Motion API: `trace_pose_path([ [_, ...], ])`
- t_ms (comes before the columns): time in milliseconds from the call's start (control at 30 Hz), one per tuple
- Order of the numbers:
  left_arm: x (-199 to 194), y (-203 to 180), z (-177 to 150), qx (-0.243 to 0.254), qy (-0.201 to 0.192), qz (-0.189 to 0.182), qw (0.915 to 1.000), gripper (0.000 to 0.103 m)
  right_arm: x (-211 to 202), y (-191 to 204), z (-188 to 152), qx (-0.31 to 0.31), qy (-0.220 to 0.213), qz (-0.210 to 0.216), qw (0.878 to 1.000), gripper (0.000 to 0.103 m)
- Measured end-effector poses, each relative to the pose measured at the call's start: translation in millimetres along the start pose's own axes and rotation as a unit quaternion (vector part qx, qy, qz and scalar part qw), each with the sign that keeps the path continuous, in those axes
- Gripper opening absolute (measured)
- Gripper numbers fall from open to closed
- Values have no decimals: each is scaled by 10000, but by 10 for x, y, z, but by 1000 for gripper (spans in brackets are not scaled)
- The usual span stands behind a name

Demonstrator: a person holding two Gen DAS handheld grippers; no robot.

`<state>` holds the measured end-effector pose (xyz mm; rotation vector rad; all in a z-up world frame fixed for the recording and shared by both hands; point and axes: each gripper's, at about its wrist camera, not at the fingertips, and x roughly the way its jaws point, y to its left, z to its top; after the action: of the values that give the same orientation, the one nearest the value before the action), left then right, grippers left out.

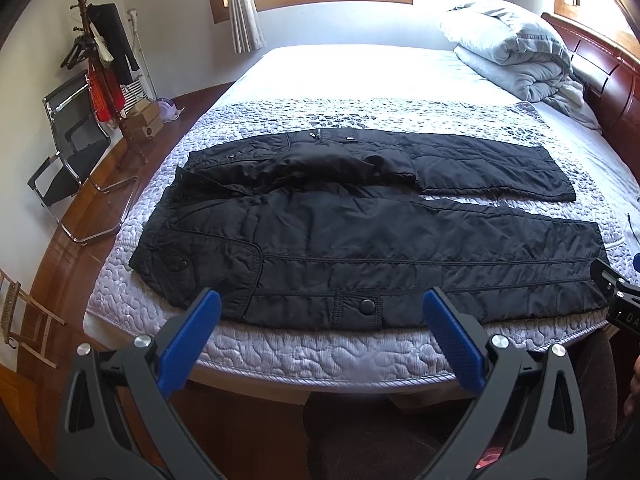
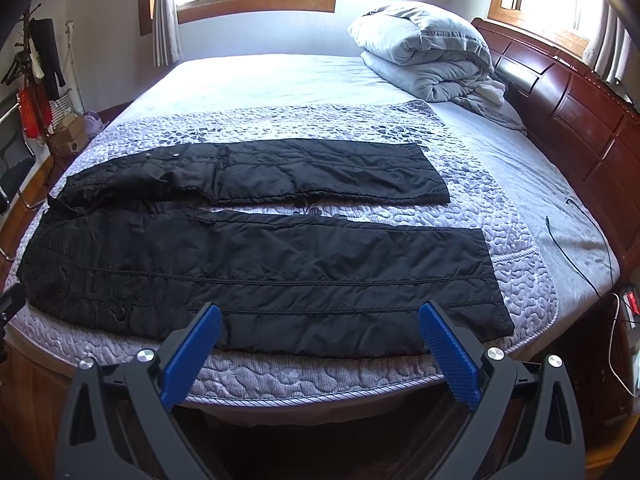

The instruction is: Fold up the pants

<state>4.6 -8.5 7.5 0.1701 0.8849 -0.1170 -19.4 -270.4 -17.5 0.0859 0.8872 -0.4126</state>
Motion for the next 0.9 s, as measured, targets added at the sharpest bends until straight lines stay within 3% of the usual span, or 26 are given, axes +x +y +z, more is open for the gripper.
trace_pose_path([
  [900, 102, -36, 129, -63, -45, -25, 10000, 101, 40, -85, 91, -15, -161, -133, 9998, 100],
])
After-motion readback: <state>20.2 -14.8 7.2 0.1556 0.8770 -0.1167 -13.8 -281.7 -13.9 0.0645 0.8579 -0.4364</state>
